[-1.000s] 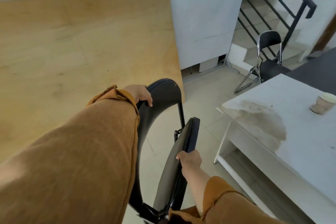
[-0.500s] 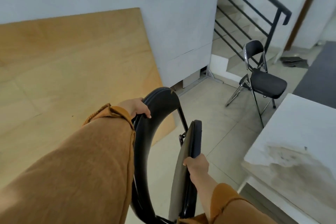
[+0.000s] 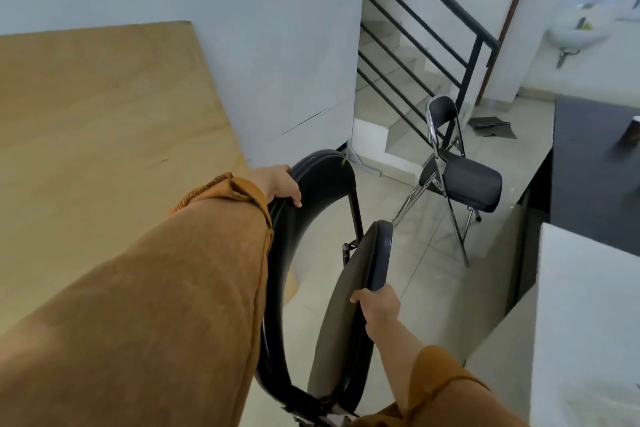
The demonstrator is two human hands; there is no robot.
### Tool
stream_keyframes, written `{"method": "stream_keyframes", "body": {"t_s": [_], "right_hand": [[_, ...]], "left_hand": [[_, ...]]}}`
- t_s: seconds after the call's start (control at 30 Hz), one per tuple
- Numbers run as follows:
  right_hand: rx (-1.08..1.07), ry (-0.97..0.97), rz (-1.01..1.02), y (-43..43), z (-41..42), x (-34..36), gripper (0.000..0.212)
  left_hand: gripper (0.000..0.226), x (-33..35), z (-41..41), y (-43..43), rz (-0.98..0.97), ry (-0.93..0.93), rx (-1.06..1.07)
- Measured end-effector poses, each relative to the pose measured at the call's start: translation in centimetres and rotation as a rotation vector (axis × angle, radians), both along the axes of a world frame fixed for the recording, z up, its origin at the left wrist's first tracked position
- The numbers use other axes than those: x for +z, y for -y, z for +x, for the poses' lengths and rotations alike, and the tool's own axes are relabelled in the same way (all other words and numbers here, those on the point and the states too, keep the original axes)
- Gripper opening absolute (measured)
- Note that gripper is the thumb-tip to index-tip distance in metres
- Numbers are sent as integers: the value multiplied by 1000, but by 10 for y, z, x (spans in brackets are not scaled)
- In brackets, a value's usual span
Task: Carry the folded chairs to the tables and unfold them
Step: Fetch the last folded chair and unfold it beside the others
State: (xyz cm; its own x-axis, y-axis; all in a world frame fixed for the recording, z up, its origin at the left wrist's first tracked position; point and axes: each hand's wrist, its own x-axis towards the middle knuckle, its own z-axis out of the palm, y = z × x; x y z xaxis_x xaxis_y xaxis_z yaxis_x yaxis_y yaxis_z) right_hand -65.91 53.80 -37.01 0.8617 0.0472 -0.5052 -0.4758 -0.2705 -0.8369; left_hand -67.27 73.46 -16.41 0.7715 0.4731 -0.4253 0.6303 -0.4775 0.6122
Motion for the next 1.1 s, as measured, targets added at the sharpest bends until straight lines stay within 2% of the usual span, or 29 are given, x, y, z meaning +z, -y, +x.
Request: {"method": "stream_keyframes", "body": {"t_s": [0.13,0.3,0.43,0.57,0.7,0.97,1.1], "right_hand": [[-10,-17,10,-32,71,-2,31],[19,-9,-41,-59,145,-16,46],[5,-9,-38,-78,189,-24,32],[53,-23,-140,-91,227,-22,33],[98,-33,-199,-103,250,-27,39],[61,-30,-195,-118,274,-36,51],[35,50,-286,-120,264,-38,56]], "left_hand": [[68,1,65,-31,22,19,6],[70,-27,128,-64,44,25,42],[66,-42,175,-90,58,69,44],[65,-48,218,-106,84,73,10],[67,-59,242,-121,113,85,6],[71,-68,289,-139,201,49,-71],[62,-71,297,-136,276,81,-108]]}}
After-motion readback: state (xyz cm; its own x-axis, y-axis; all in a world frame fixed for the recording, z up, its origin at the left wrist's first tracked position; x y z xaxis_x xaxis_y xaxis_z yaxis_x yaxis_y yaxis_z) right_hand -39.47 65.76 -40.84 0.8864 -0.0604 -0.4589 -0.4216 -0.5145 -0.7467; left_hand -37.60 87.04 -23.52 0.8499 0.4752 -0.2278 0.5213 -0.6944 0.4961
